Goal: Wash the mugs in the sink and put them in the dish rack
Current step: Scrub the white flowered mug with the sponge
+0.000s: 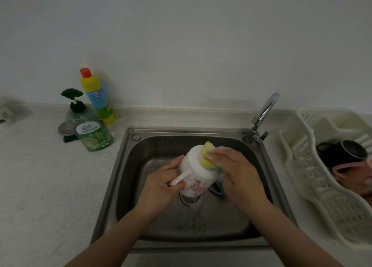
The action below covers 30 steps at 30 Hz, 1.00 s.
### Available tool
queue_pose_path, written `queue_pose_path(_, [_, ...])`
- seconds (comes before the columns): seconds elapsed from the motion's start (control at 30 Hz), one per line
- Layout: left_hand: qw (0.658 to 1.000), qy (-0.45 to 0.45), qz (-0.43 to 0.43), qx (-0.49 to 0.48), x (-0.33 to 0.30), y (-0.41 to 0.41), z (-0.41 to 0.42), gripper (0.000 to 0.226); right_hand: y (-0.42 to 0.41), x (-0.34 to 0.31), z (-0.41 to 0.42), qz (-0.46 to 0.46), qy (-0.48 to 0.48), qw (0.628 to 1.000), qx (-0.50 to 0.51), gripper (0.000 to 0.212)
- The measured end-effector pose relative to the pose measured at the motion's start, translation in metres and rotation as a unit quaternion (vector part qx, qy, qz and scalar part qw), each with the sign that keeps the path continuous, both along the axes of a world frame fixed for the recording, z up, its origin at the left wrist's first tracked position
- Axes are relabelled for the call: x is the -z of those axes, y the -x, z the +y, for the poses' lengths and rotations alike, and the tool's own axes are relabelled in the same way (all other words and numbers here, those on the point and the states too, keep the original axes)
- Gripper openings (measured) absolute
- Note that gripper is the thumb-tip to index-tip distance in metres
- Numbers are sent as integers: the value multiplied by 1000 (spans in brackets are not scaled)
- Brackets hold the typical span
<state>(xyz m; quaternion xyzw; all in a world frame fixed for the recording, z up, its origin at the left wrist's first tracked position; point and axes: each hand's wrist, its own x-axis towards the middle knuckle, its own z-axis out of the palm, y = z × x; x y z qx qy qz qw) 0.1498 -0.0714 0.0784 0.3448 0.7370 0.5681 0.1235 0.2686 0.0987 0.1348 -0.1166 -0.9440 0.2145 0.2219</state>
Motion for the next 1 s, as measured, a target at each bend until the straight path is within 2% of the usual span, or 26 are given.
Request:
queue_pose_path(0.07, [1000,7,3,4,1,-2,2,39,14,-5,-1,-34,23,999,19,38])
queue_pose_path(0.17, [1000,14,-19,-1,1,-3,2,14,13,-11,-18,-26,-49,998,-42,40])
queue_pose_path(0.23, [999,1,-39,-9,-3,-3,0,30,-5,-5,-11,-14,-48,998,-48,41])
queue_pose_path(0.3, [999,-10,-50,-13,-5,-6,-1,46,-9,0,3,7,14,1000,6,45])
queue_pose_path(0.37, [998,-21,-56,-15,-6,-9,0,51,3,-3,4,0,65,997,36,41])
queue_pose_path(0.47, [998,-36,-54,-16,-6,-7,0,48,7,-9,-13,-24,2,1000,-5,39])
queue_pose_path(0.57, [999,-34,-22,-6,-2,-4,-5,25,-17,-9,-9,-5,-95,994,-51,33])
queue_pose_path(0.7, [1000,-29,-4,5,-2,-8,-1,18,9,-18,-4,-11,-60,998,10,33])
queue_pose_path(0.77, [999,-36,-5,3,-5,-9,-1,18,11,-17,-21,-15,-89,995,-39,47])
queue_pose_path(0.83, [999,-37,-18,0,-5,-6,-5,21,-5,-10,-20,2,-100,991,-90,36])
queue_pose_path(0.87, [999,-36,-23,0,-3,-6,-8,17,-15,-5,-15,16,-80,994,-79,30])
queue_pose_path(0.93, [999,-39,-31,-2,-2,-6,-10,14,-18,1,-2,21,37,999,-25,40])
queue_pose_path(1.0, [998,-38,-41,-6,-4,-9,-9,11,-6,0,-2,10,87,996,9,37])
